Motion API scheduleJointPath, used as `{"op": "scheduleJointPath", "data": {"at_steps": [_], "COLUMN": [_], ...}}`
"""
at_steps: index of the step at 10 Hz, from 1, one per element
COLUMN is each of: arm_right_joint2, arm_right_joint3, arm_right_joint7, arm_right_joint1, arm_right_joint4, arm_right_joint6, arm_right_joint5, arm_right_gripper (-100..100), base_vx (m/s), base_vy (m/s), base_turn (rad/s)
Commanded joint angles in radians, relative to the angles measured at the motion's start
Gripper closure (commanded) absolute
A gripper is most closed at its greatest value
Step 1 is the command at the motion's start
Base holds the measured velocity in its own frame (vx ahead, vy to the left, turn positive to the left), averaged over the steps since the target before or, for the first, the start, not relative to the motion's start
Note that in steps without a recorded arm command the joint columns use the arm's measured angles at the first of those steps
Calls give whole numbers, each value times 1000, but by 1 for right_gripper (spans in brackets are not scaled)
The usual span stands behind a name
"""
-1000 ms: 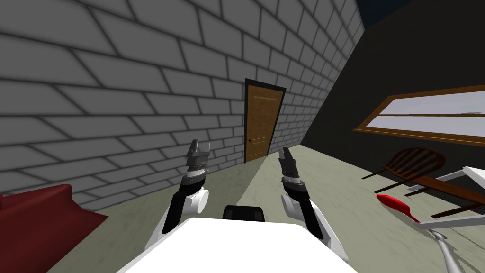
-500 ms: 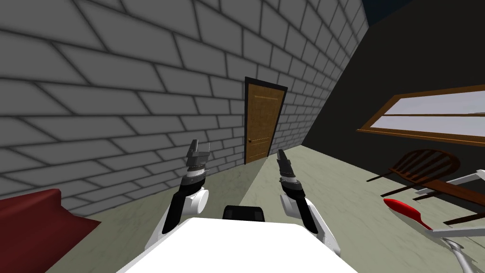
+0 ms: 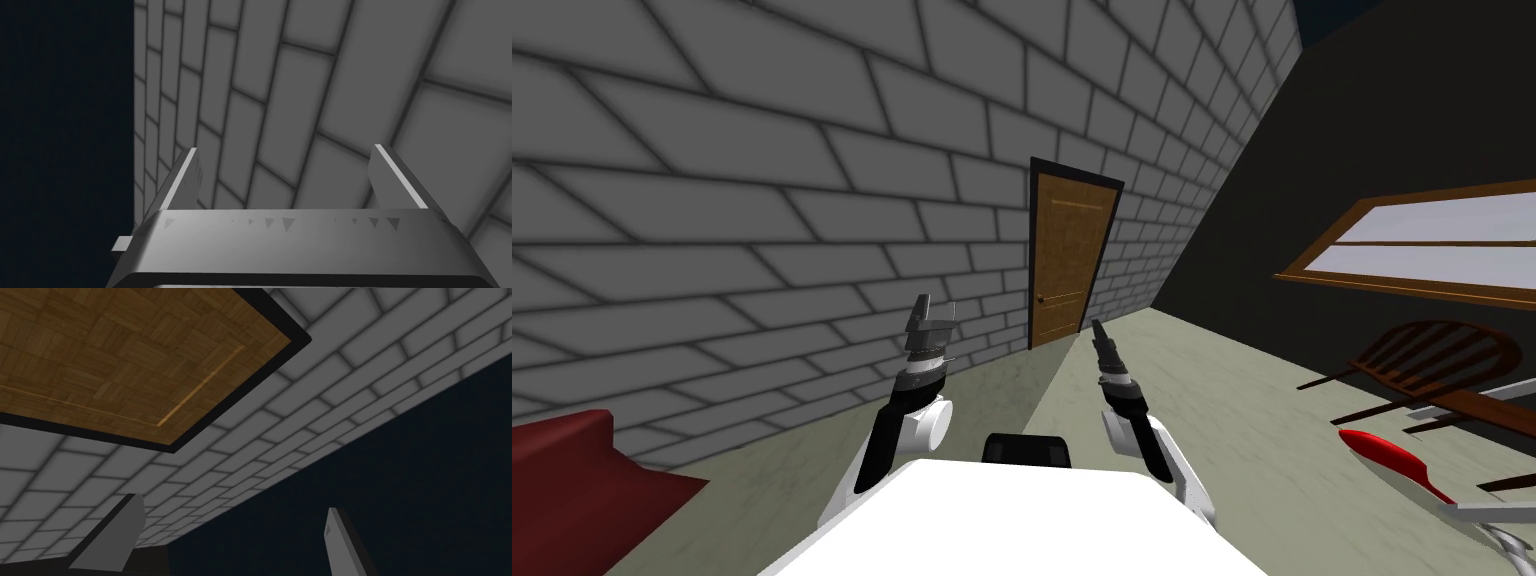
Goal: Pull the door open
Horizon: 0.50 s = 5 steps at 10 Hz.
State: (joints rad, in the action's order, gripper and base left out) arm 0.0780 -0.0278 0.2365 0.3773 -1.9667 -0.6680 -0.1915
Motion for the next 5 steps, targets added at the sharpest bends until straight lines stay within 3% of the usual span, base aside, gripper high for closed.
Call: {"op": "scheduleJointPath", "data": {"at_steps": [1,5], "arm_right_joint2": [7,22], "arm_right_joint3": [-2,-6], "arm_right_joint7": [23,81], "arm_right_joint1": [-11,-39], "arm_right_joint4": [34,127], "arm_right_joint6": [-8,-33], "arm_right_joint5": [-9,-33], "arm_right_gripper": [-100,-100], "base_vx": [102,97], "base_vy": [8,6], "base_turn": [6,4]}}
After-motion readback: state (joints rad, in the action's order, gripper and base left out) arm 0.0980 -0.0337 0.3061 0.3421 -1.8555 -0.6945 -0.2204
